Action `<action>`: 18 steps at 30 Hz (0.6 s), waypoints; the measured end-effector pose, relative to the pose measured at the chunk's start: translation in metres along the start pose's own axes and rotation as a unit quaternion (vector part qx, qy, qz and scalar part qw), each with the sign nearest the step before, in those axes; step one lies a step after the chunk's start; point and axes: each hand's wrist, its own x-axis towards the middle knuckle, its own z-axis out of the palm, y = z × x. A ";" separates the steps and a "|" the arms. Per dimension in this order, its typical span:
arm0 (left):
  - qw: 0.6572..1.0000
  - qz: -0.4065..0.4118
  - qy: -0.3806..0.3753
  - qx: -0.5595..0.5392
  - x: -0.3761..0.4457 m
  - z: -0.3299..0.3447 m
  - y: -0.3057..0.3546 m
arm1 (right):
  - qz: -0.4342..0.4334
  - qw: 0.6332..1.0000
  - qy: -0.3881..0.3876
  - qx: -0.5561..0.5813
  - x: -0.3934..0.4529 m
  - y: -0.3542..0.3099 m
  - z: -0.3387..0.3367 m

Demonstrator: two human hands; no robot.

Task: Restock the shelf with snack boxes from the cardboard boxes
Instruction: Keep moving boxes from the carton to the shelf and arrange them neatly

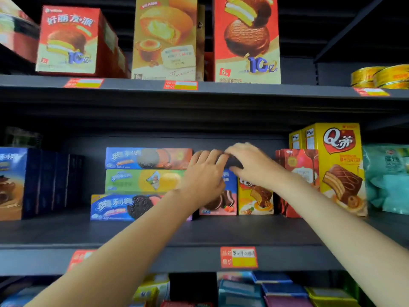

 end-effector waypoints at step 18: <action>0.930 -0.327 -0.122 -0.117 -0.605 -0.134 -0.025 | -0.152 0.921 -0.047 0.356 -0.315 -0.453 0.218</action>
